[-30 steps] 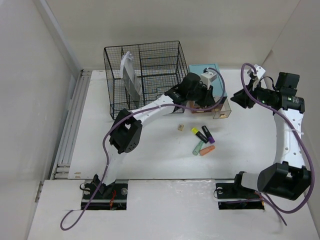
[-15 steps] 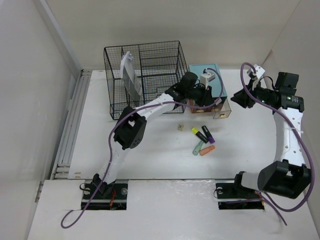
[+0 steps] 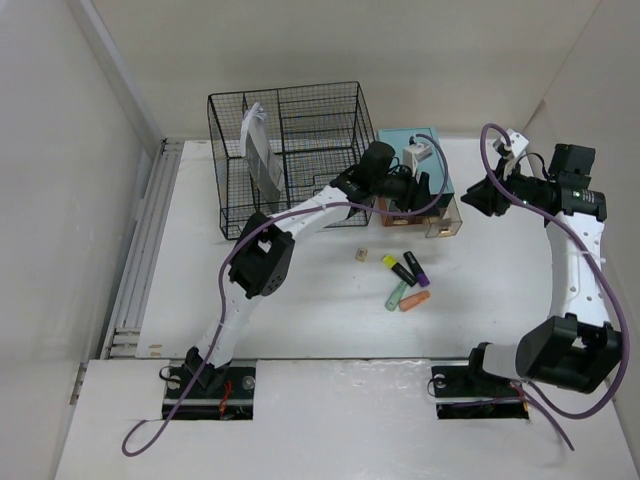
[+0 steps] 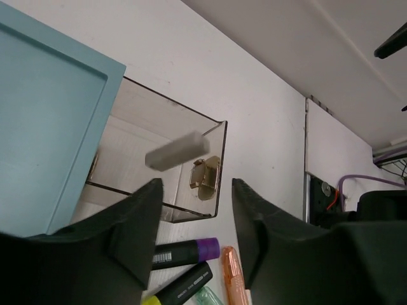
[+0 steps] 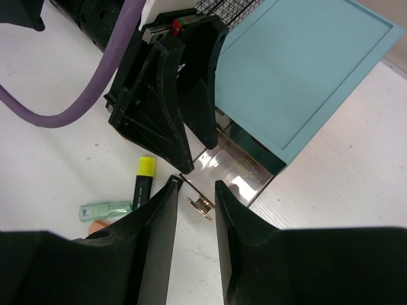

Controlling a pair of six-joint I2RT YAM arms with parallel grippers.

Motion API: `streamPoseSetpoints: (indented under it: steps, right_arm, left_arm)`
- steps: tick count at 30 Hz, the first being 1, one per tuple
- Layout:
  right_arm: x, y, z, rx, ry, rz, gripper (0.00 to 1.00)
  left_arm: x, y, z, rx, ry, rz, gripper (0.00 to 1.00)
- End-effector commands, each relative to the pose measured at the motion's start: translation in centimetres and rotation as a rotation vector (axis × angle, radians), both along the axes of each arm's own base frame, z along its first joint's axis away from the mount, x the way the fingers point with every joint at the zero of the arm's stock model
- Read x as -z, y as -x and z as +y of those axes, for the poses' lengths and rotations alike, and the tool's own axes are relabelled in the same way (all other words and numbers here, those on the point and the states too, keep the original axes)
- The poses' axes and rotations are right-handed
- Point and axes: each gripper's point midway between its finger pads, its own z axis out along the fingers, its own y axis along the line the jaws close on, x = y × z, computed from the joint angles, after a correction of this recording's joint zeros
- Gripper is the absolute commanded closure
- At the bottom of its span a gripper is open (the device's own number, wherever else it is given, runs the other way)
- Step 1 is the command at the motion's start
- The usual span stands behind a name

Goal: Organize the desk

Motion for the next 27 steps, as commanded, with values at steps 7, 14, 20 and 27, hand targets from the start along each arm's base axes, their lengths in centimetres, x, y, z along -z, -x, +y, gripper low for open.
streamPoseSetpoints:
  steps: [7, 14, 20, 27]
  right_arm:
    - [-0.1, -0.3, -0.2, -0.004, 0.005, -0.02, 0.64]
    - [-0.5, 0.6, 0.2, -0.057, 0.045, -0.101, 0.69]
    - [-0.7, 2.3, 2.5, -0.161, 0.143, -0.209, 0.41]
    - [4.9, 3.7, 12.8, -0.39, 0.453, -0.353, 0.21]
  left_arm:
    - [-5.4, -0.1, 0.3, 0.01, 0.099, -0.091, 0.48]
    - [-11.5, 1.7, 3.7, -0.126, 0.117, -0.236, 1.0]
    - [-15.8, 5.4, 9.7, -0.431, 0.129, -0.291, 0.98]
    - [-12.3, 10.1, 20.0, -0.739, 0.09, -0.192, 0.31]
